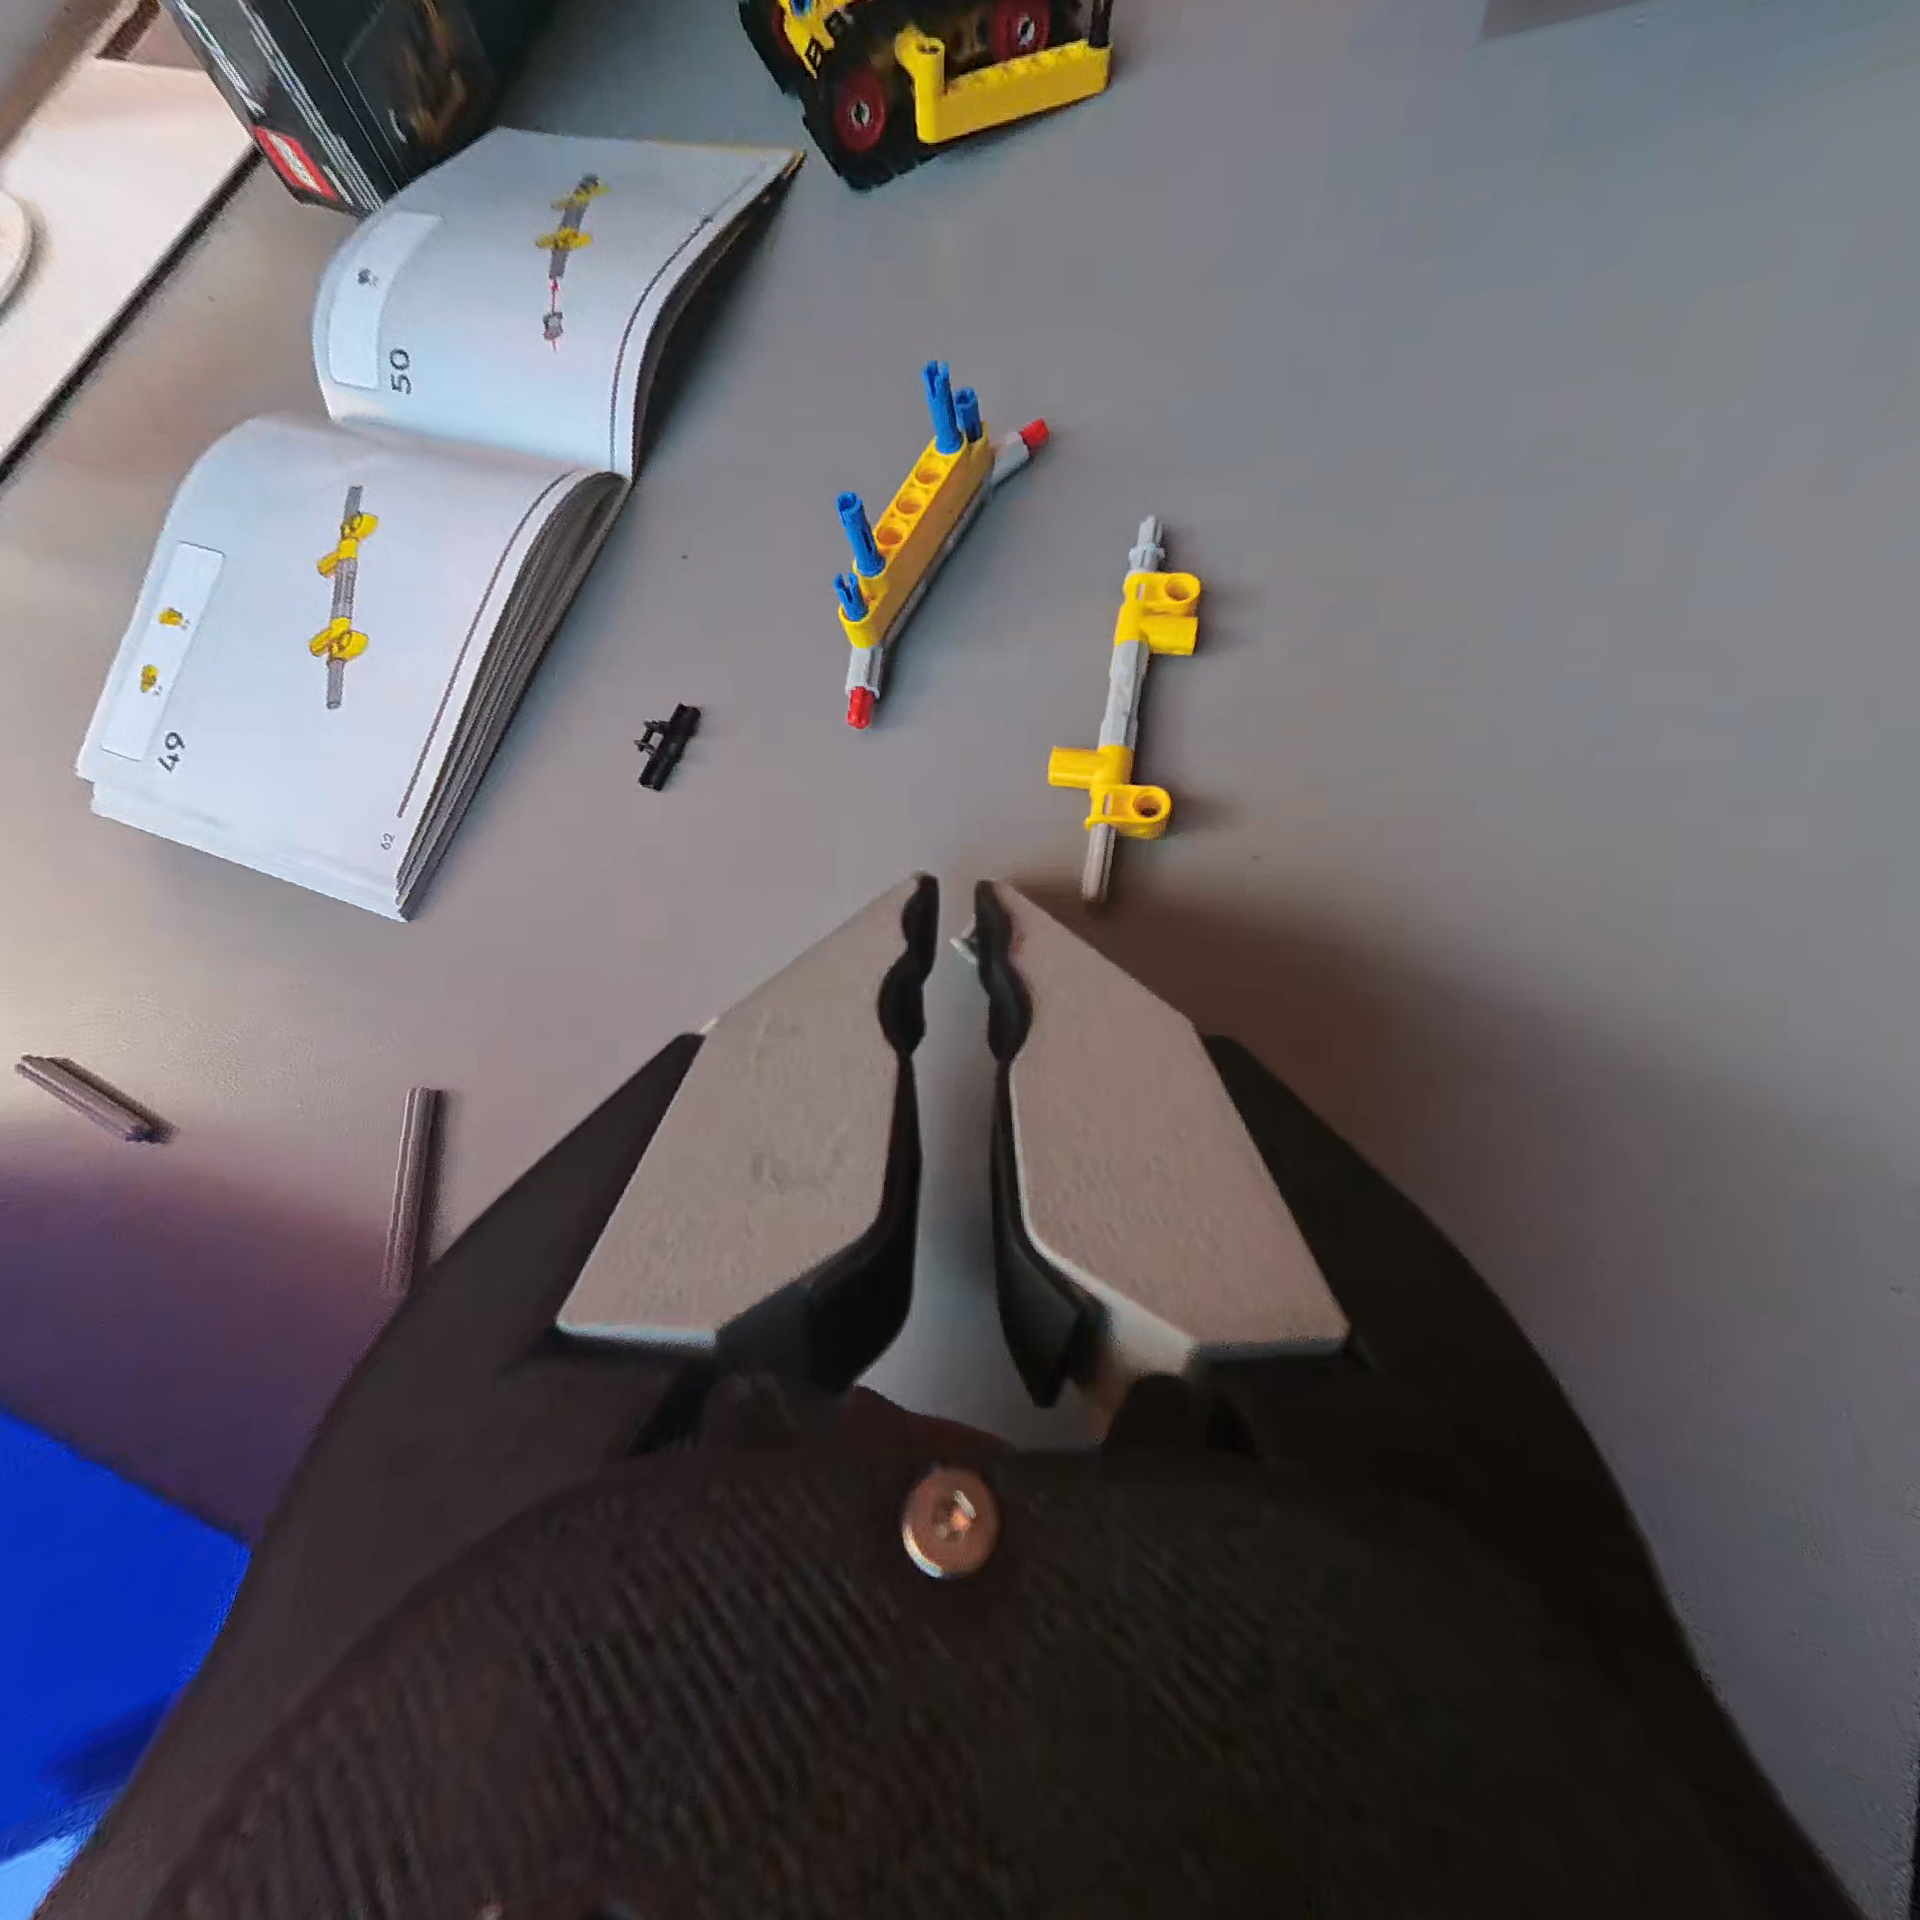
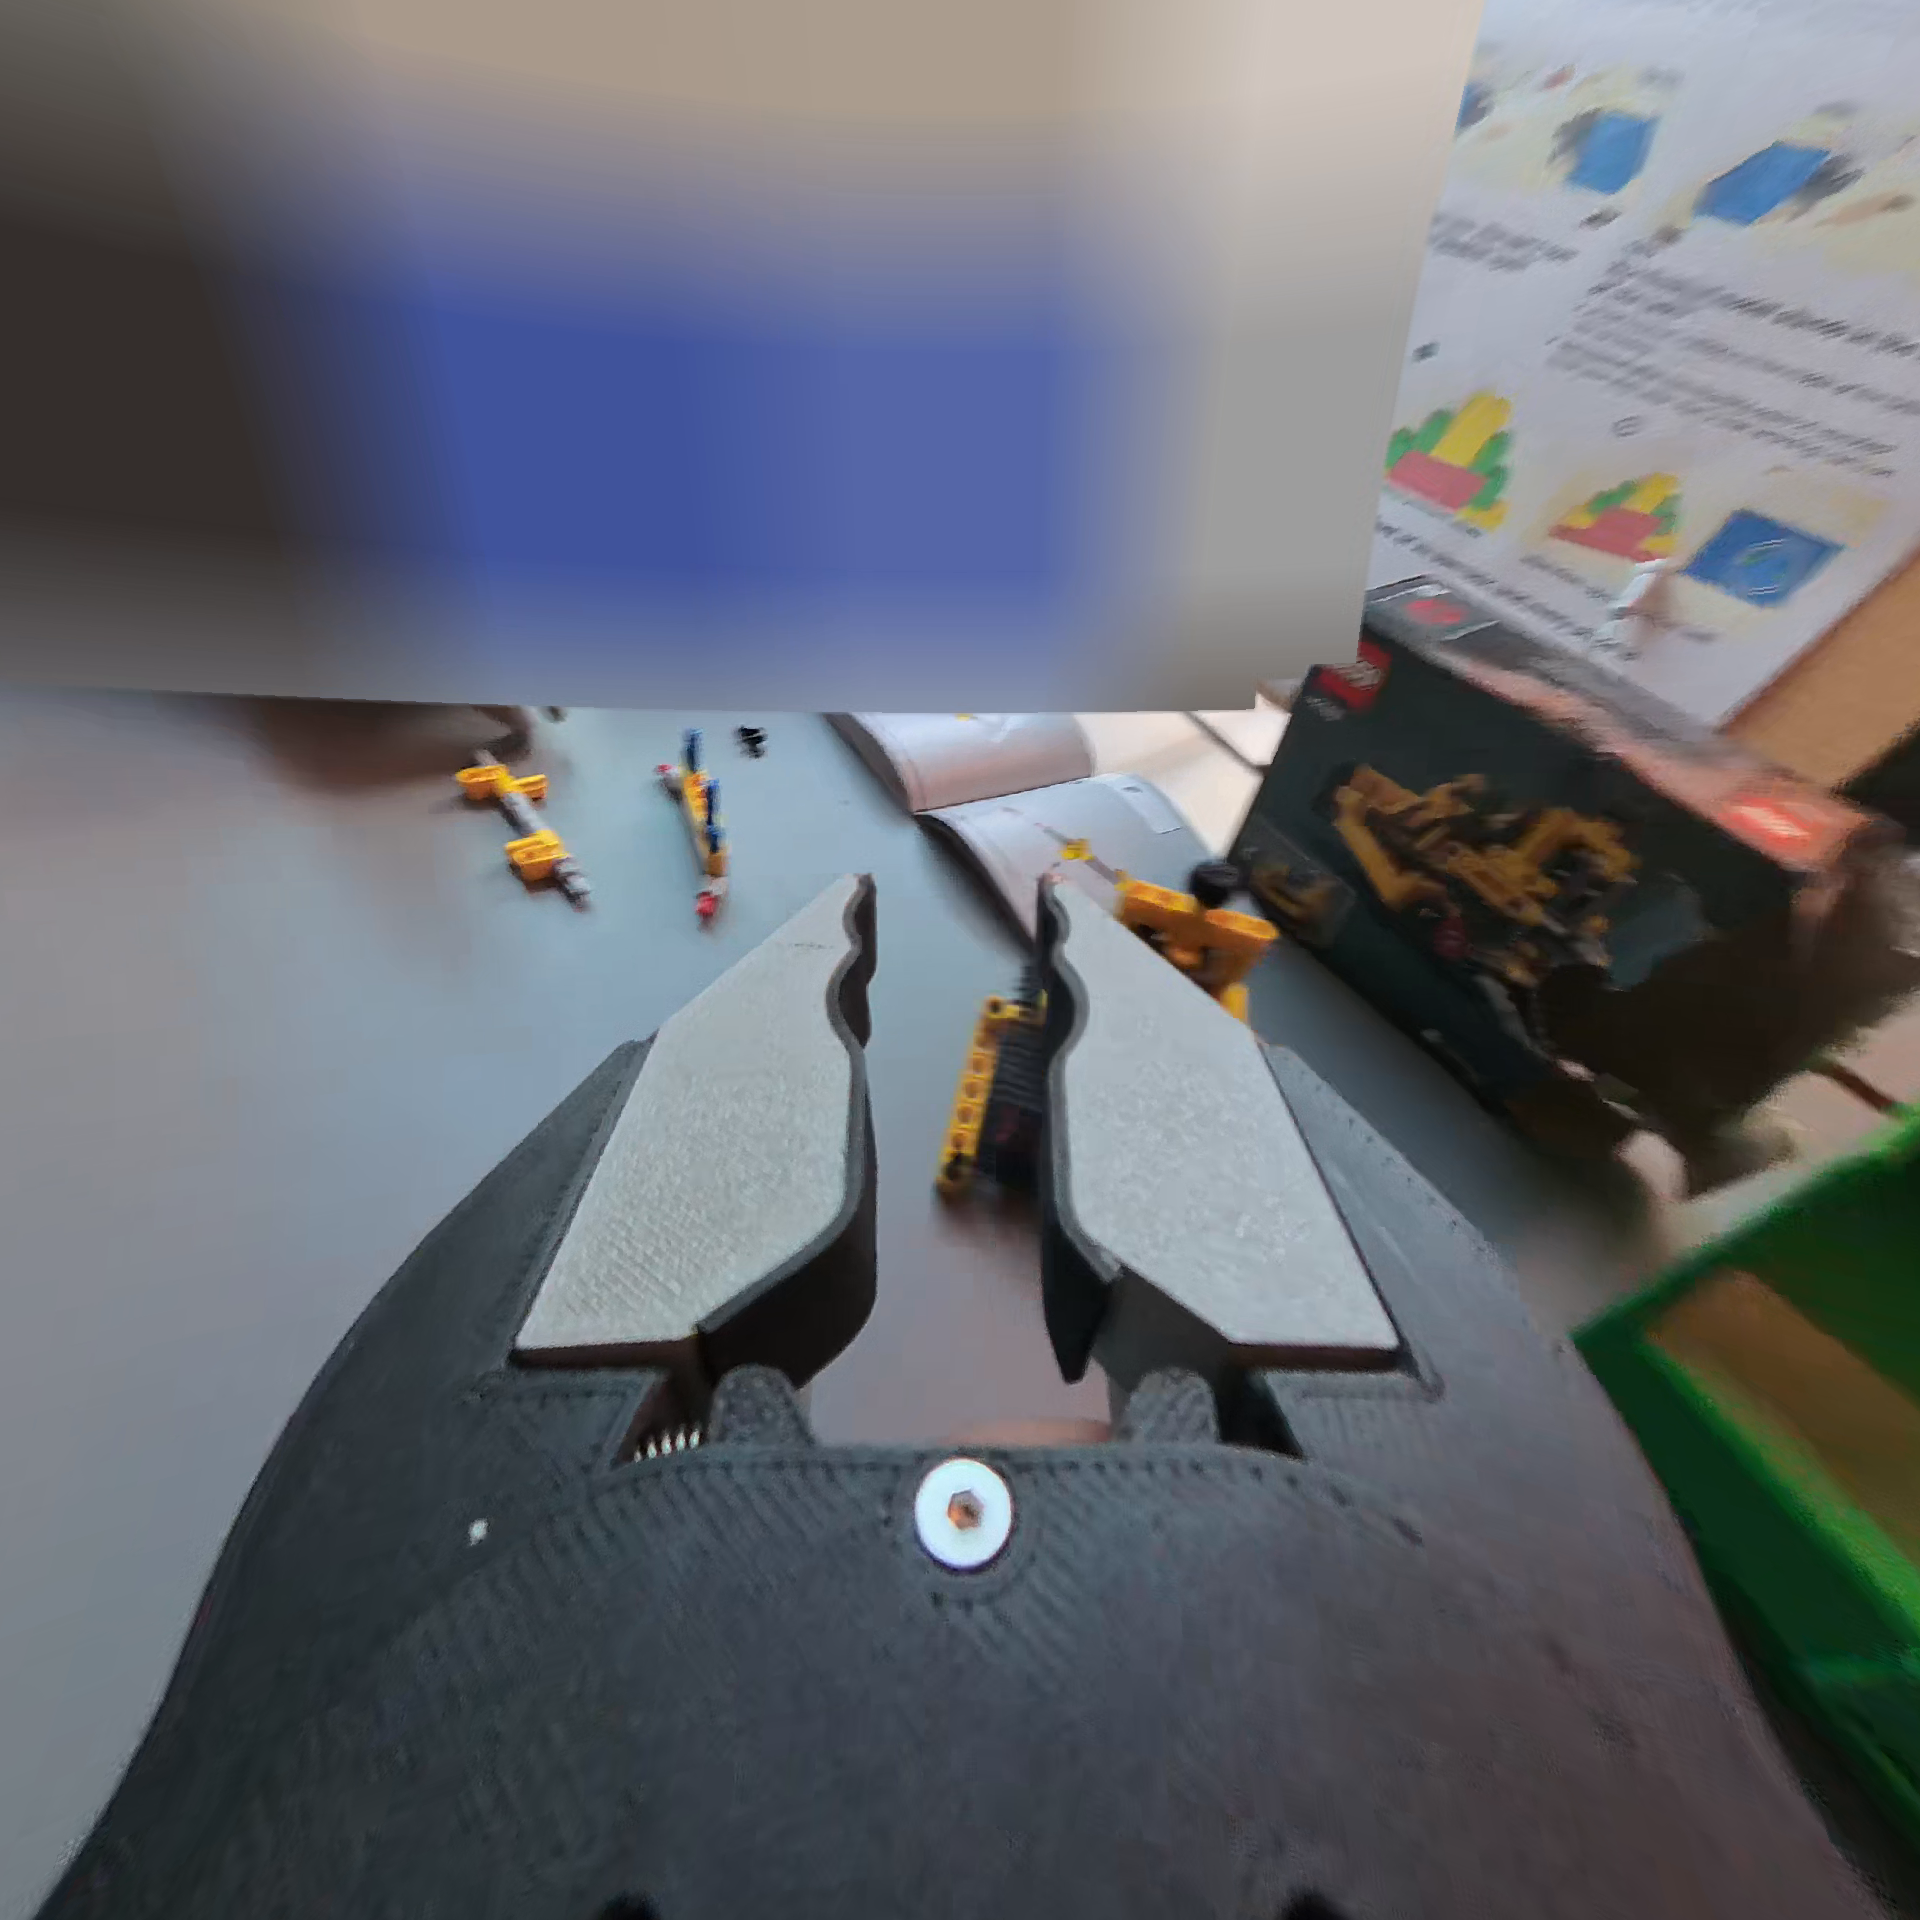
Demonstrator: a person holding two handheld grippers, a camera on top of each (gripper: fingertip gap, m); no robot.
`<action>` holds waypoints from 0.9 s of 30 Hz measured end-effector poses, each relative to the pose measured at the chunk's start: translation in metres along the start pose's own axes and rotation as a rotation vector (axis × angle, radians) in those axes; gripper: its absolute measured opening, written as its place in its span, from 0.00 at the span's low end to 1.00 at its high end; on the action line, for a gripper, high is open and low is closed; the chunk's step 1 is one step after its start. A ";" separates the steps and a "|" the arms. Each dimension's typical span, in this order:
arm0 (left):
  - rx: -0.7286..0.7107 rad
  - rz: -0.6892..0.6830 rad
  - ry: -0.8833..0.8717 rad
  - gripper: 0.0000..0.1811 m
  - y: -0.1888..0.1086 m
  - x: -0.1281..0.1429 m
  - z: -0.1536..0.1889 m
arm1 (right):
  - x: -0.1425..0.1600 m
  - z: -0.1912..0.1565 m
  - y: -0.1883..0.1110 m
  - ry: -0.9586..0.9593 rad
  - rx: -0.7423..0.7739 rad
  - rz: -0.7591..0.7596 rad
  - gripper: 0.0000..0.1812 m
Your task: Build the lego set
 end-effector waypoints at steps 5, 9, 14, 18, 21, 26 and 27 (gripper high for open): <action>-0.001 -0.036 0.001 0.00 0.003 0.003 -0.001 | -0.005 0.055 -0.058 0.102 0.255 0.148 0.13; -0.003 -0.037 -0.007 0.00 0.003 0.003 -0.002 | 0.006 0.084 -0.096 0.148 0.399 0.174 0.12; -0.007 -0.002 -0.039 0.00 -0.001 0.002 -0.006 | 0.015 0.098 -0.121 0.148 0.493 0.176 0.11; -0.014 0.118 -0.129 0.00 -0.014 -0.004 -0.017 | 0.026 0.102 -0.116 0.204 0.455 0.157 0.11; -0.014 0.287 -0.205 0.08 -0.033 -0.011 -0.026 | 0.026 0.099 -0.112 0.194 0.441 0.147 0.12; -0.076 0.418 -0.205 0.14 -0.060 -0.004 -0.025 | 0.030 0.092 -0.103 0.162 0.437 0.101 0.12; -0.067 0.442 -0.204 0.14 -0.067 -0.001 -0.021 | 0.031 0.092 -0.102 0.165 0.438 0.092 0.12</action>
Point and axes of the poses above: each gripper's, where its closed fingertips meet, y out along the fingers, x out of its underside, z = x × y across the jaws, the point moved 4 cm from there along -y, back along the fingers, and after that the axes turned 7 degrees about -z, right-handed, at the moved point
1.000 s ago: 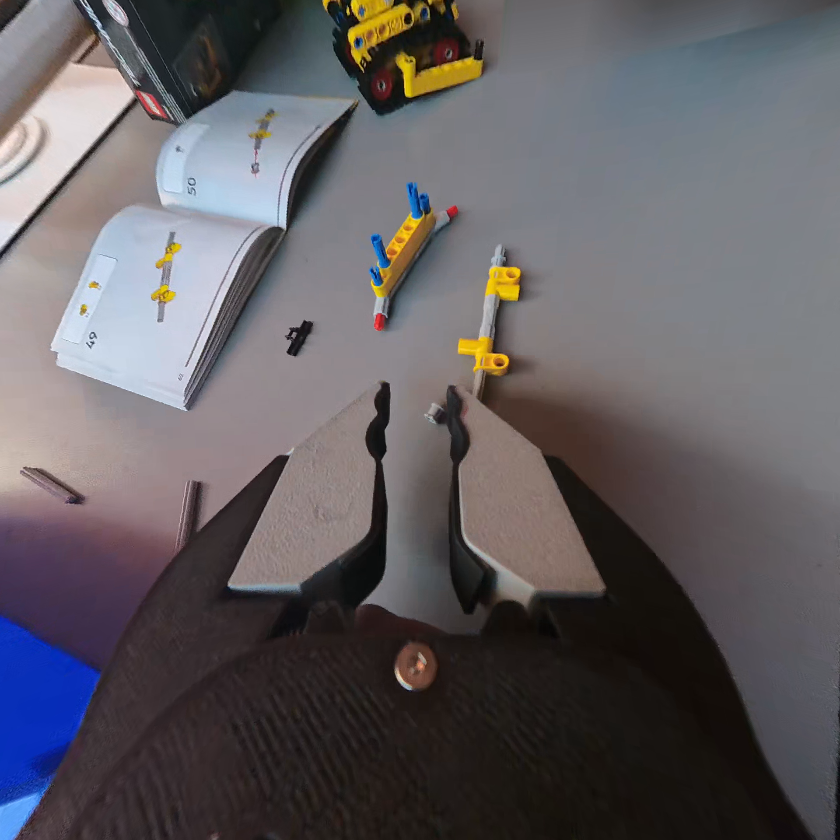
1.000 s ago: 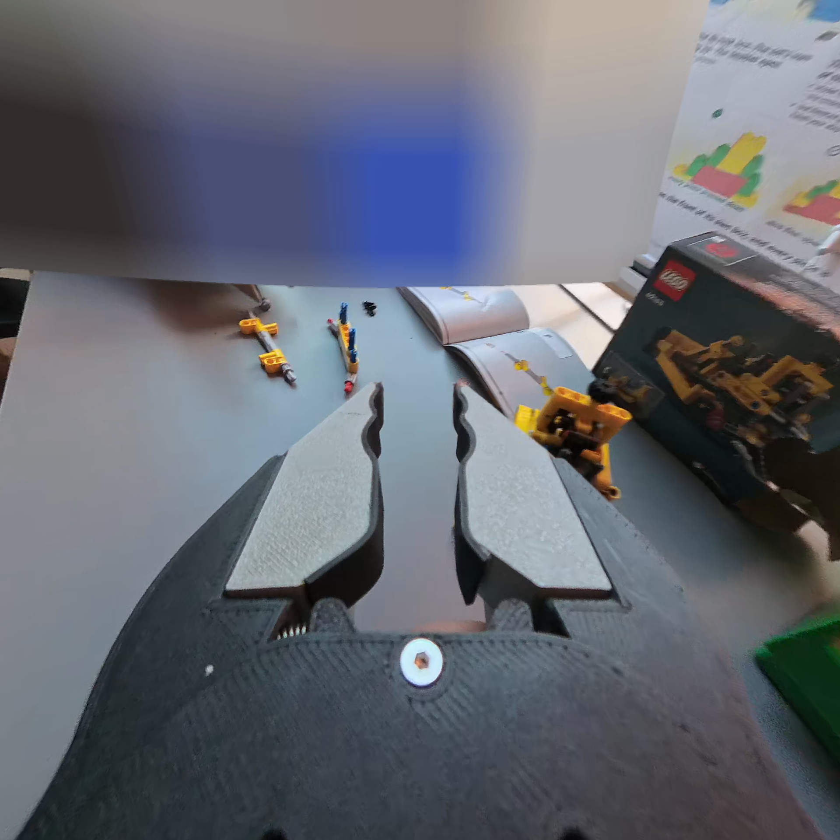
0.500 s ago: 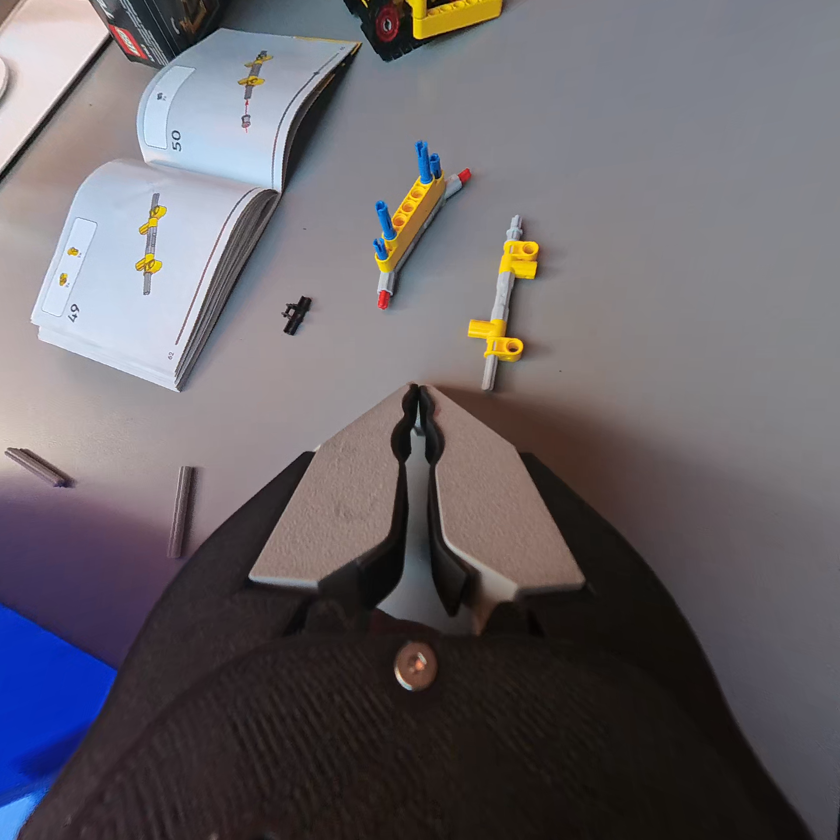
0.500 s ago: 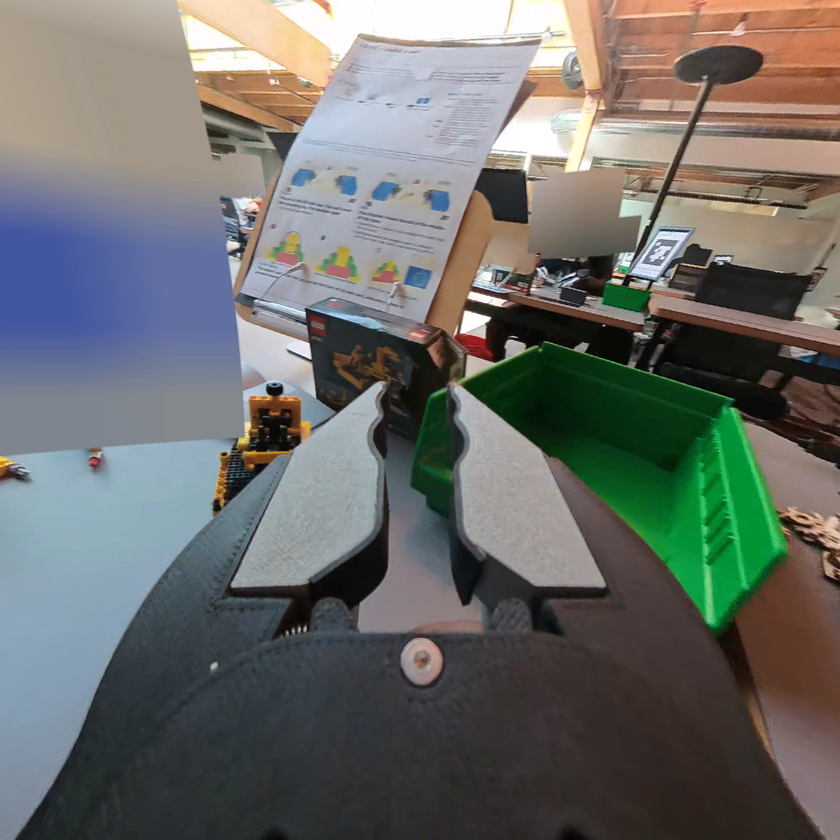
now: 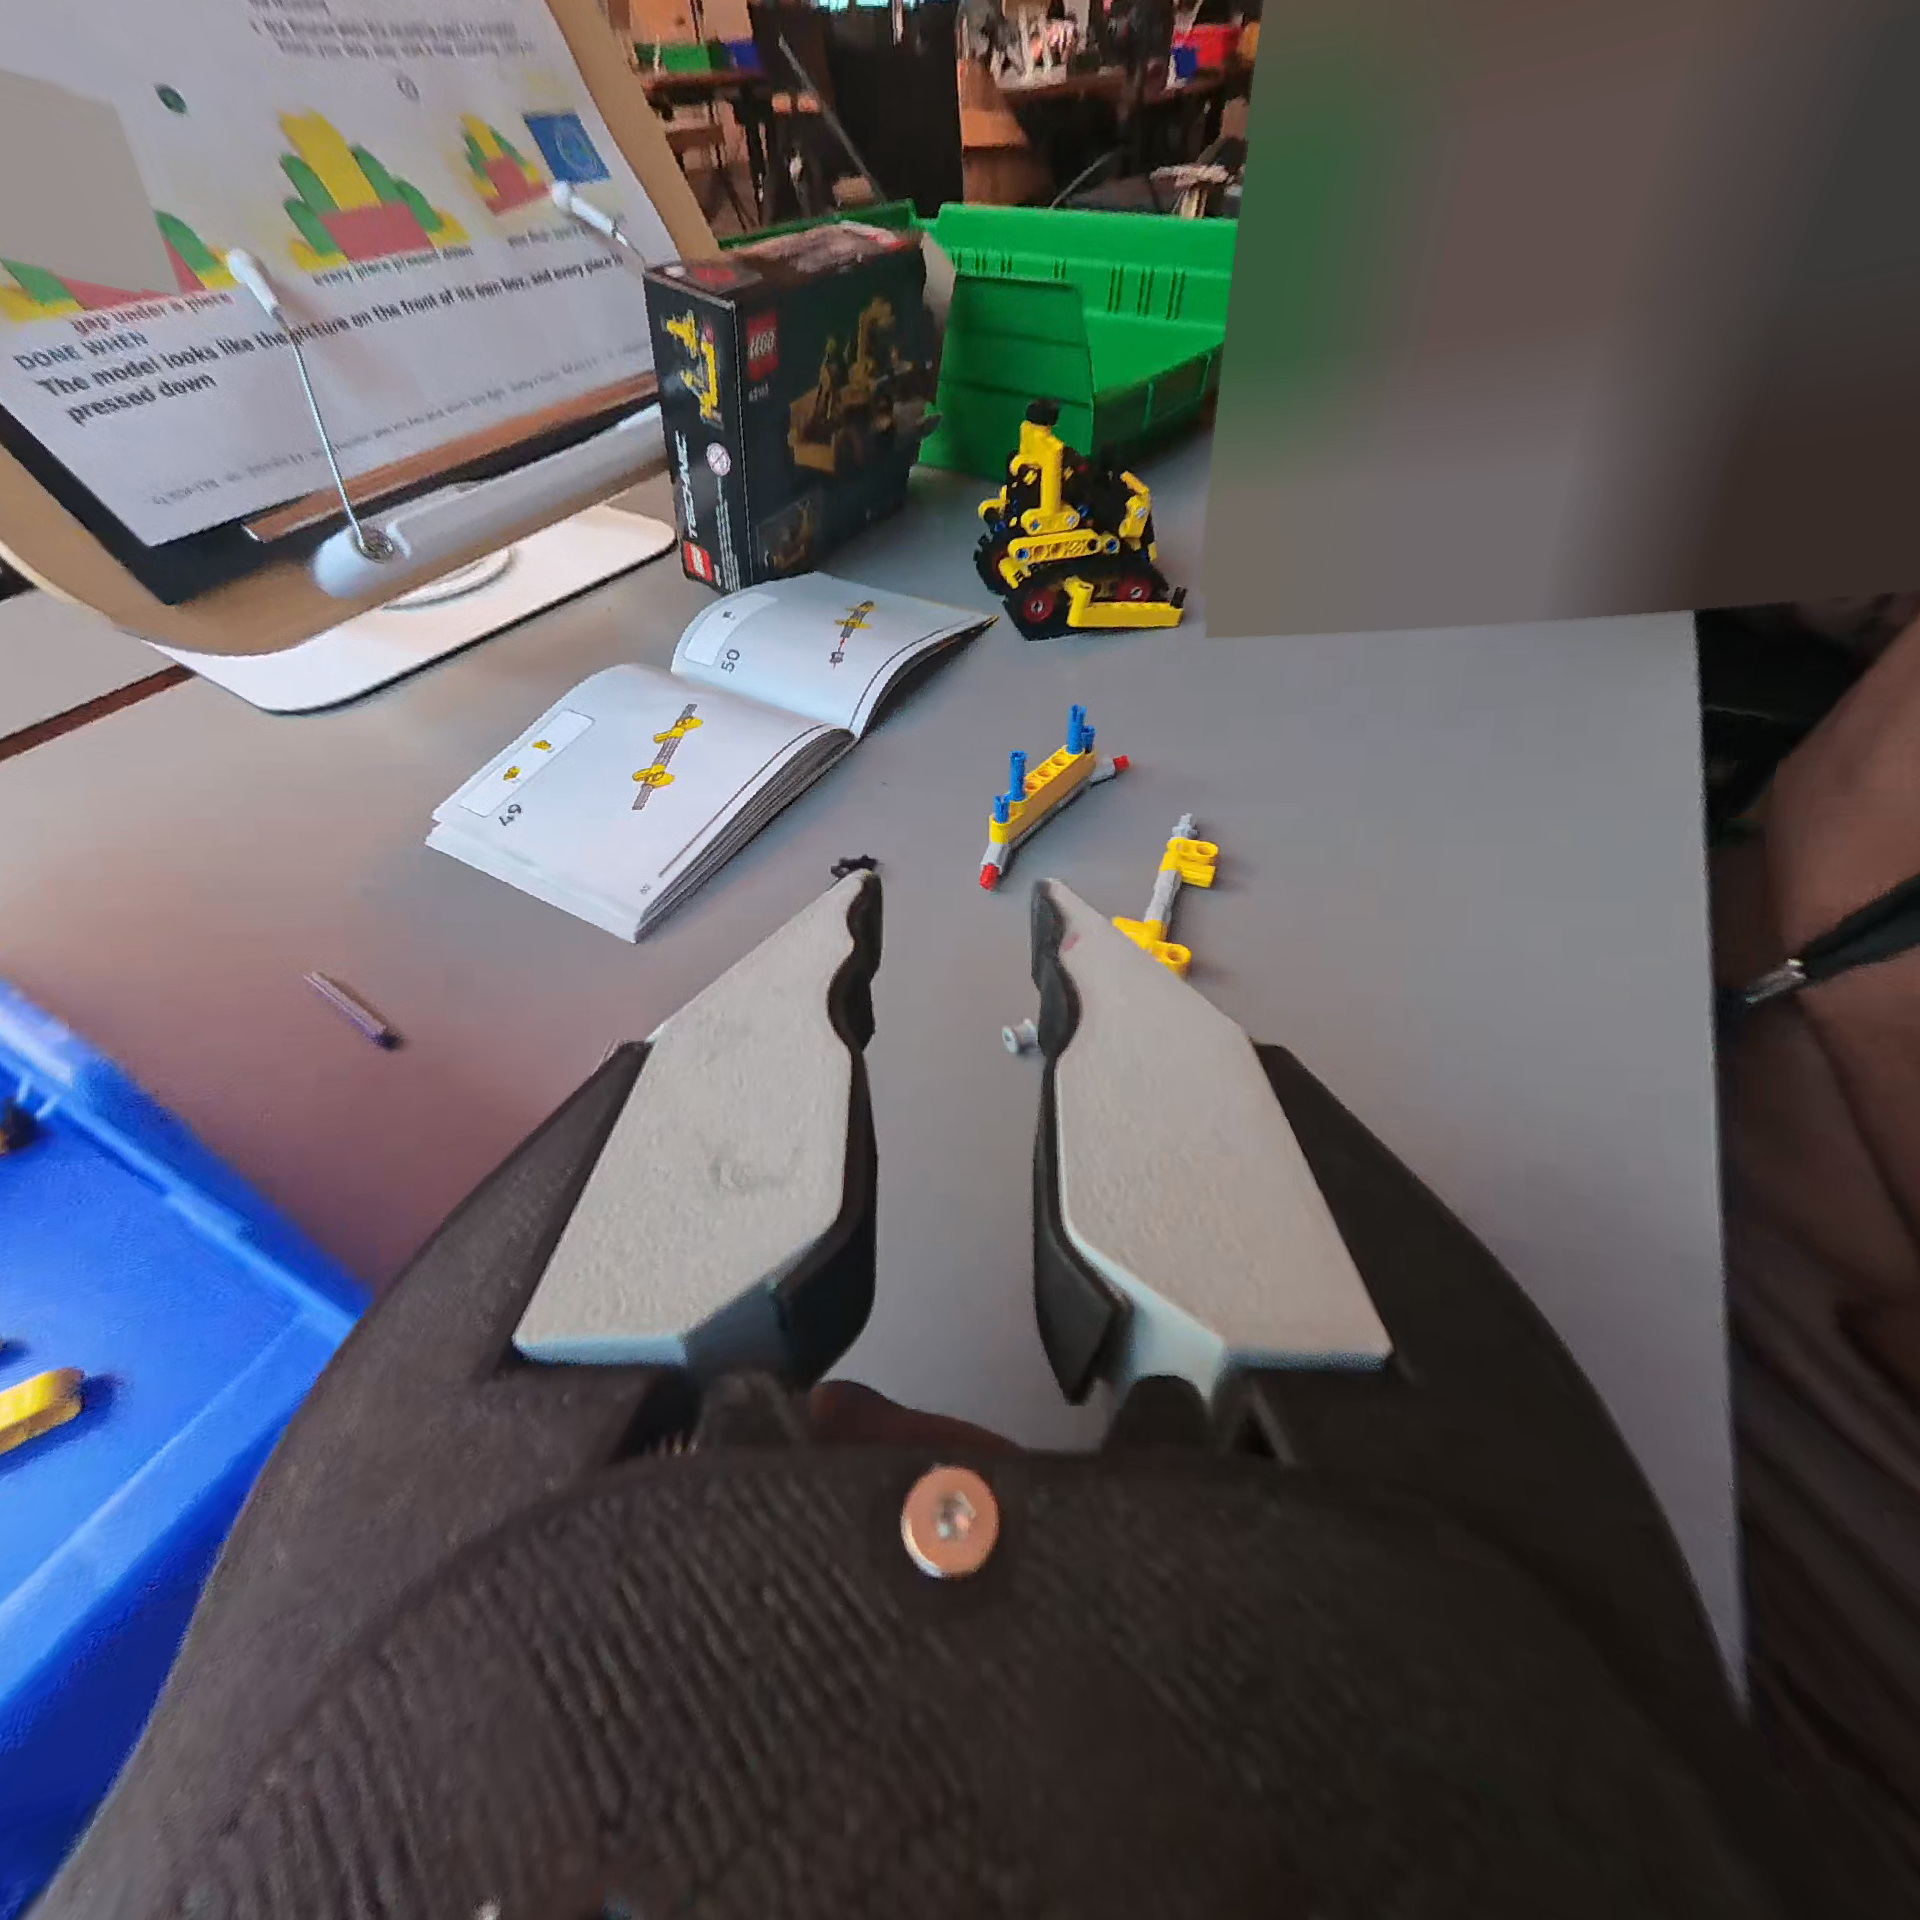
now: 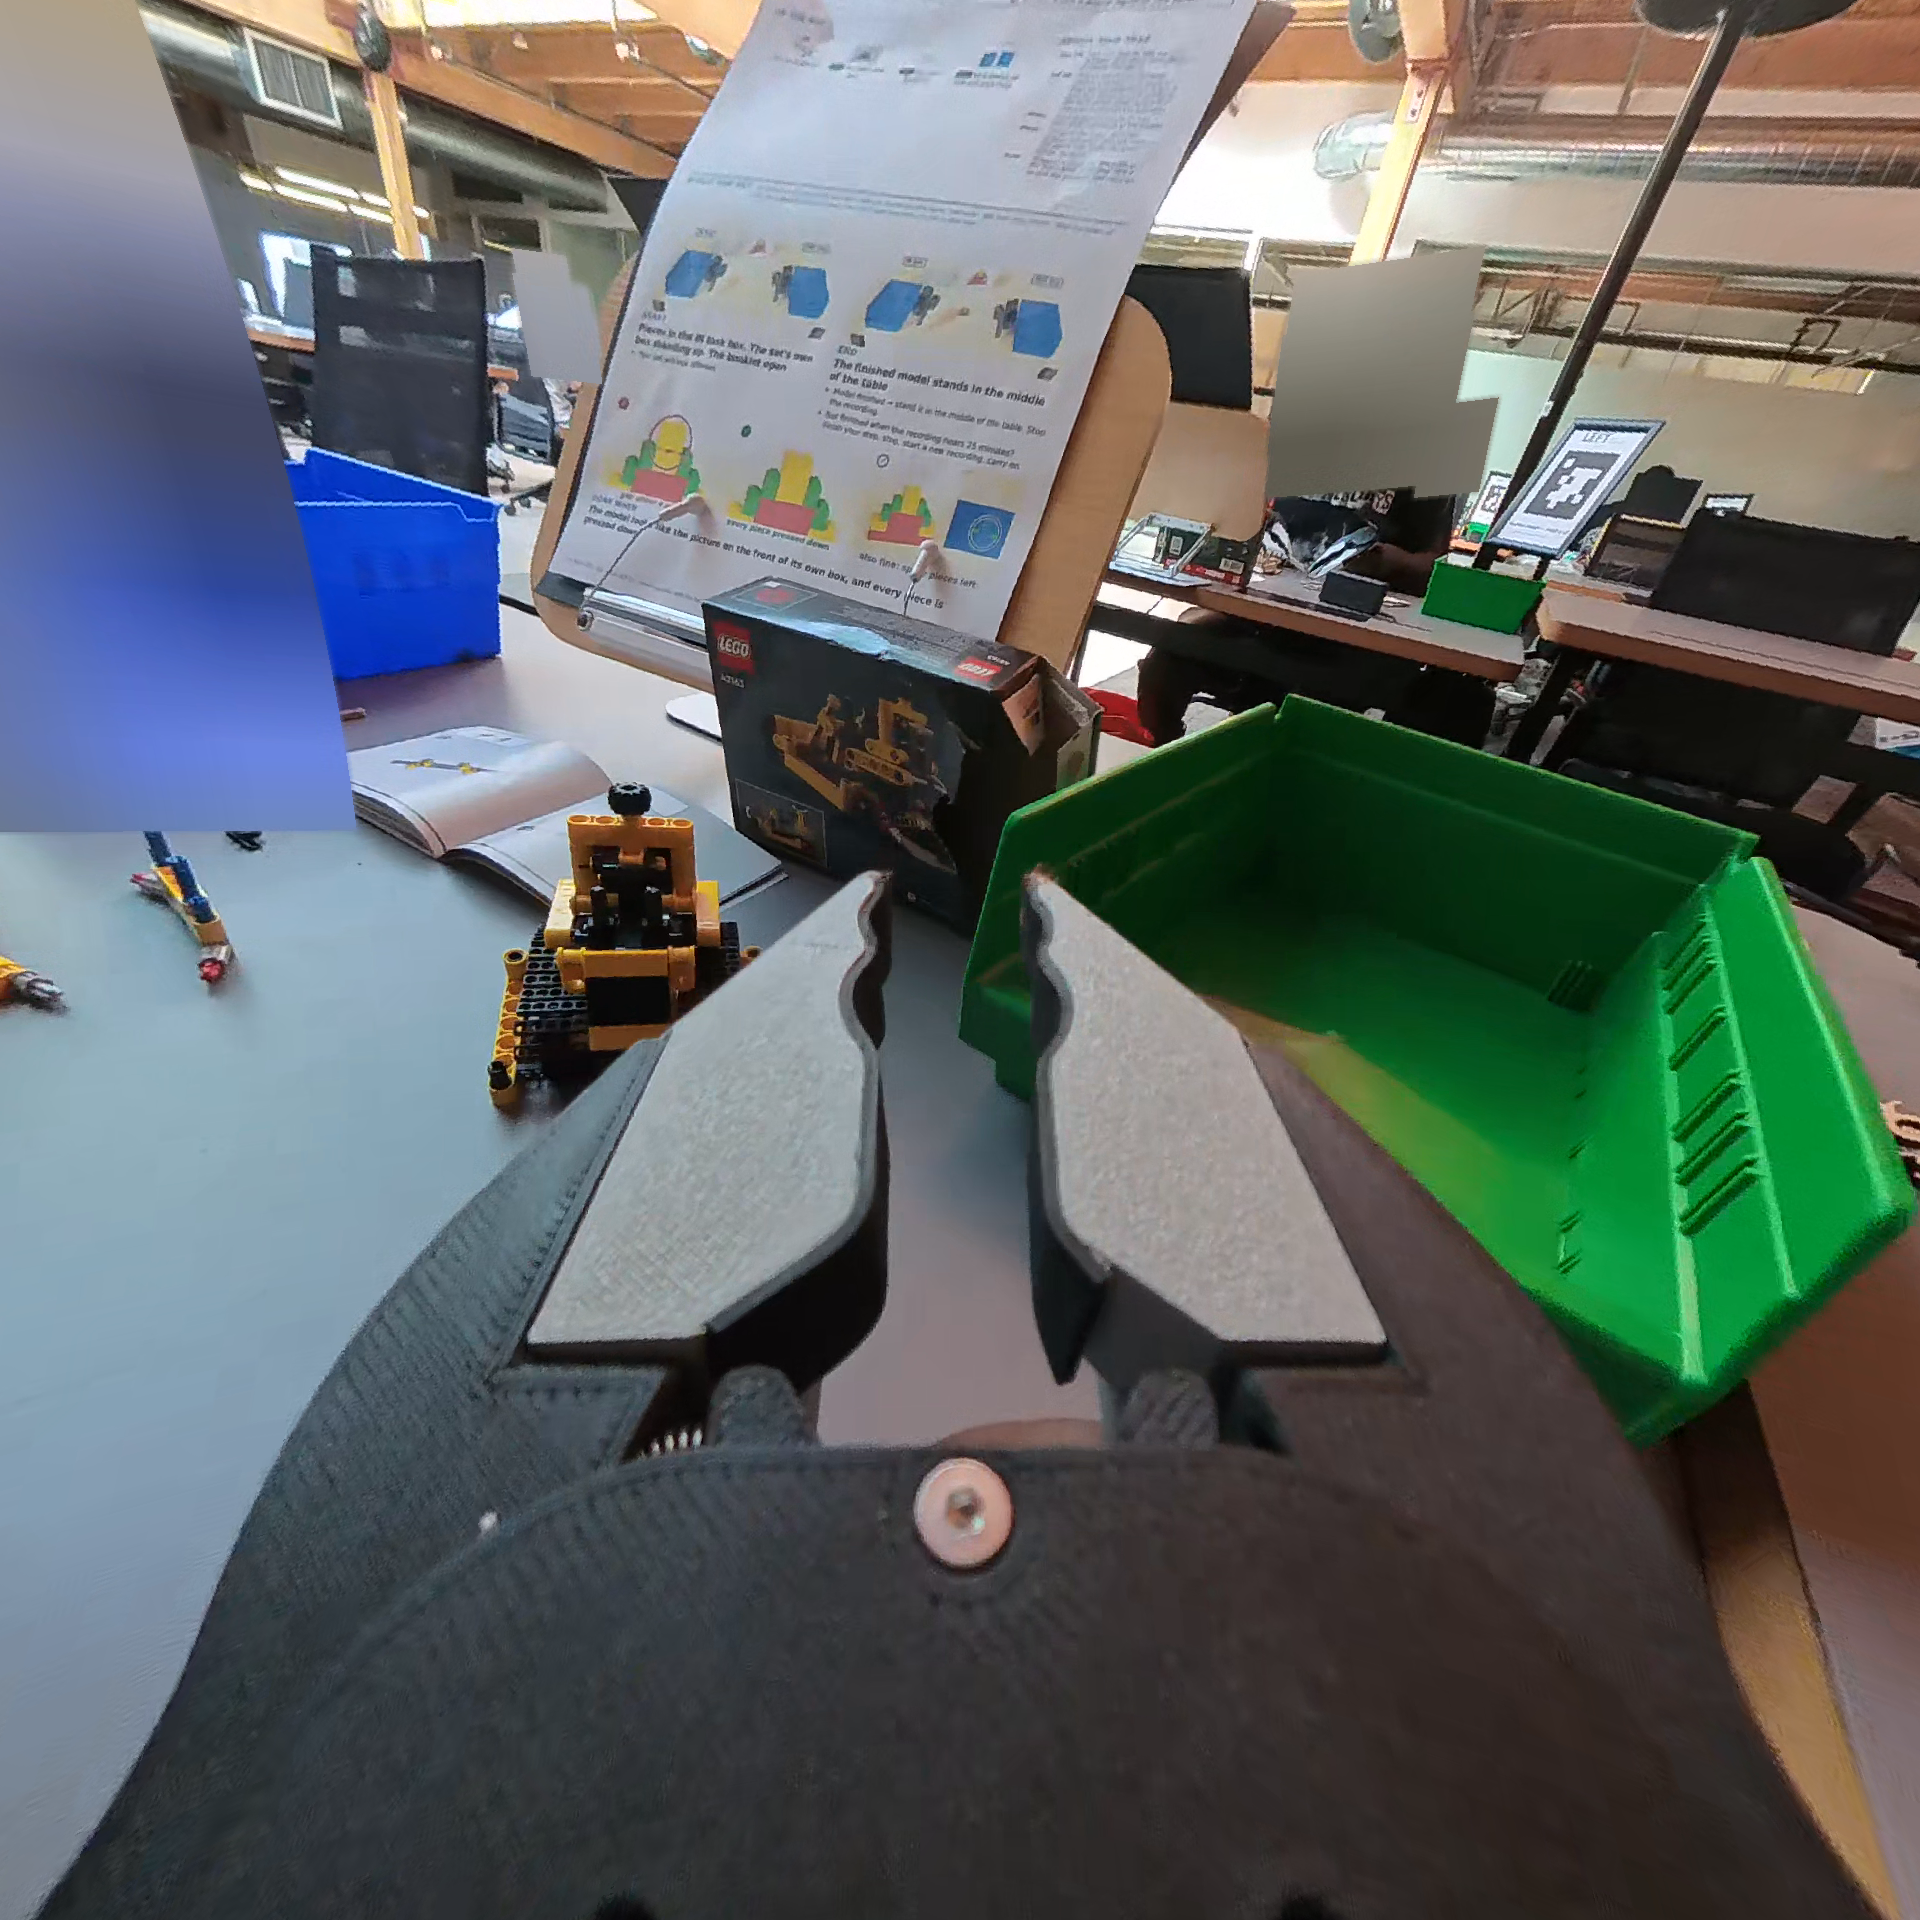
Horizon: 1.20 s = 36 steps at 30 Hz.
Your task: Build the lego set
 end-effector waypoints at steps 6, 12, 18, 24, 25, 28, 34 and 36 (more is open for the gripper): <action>-0.060 0.162 -0.052 0.10 -0.054 0.005 -0.003 | 0.007 0.000 0.004 -0.014 0.005 -0.035 0.13; -0.314 0.167 -0.068 0.14 -0.131 0.021 -0.015 | 0.026 -0.007 0.018 0.011 -0.068 -0.142 0.18; -0.619 0.060 -0.211 0.17 -0.177 0.043 -0.042 | 0.018 -0.040 0.040 -0.021 -0.183 -0.211 0.29; -0.356 -0.067 -0.138 0.16 -0.121 0.060 0.015 | -0.017 -0.118 0.068 -0.212 -0.340 -0.255 0.36; -0.310 -0.072 -0.127 0.16 -0.112 0.060 0.028 | -0.018 -0.127 0.071 -0.244 -0.352 -0.247 0.35; -0.408 -0.142 -0.014 0.15 -0.099 0.067 0.042 | -0.017 -0.147 0.082 -0.240 -0.406 -0.262 0.35; -0.441 -0.168 0.056 0.15 -0.090 0.065 0.049 | -0.024 -0.130 0.089 -0.302 -0.298 -0.313 0.39; -0.408 -0.152 0.032 0.15 -0.080 0.056 0.050 | -0.024 -0.105 0.077 -0.296 -0.242 -0.329 0.39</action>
Point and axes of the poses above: each gripper's, where its closed fingertips meet, y out along the fingers, x out of its underside, z = x × y across the jaws, the point moved 4 cm from there along -y, back along the fingers, and after that the axes turned 7 degrees about -z, right-handed, at the moved point
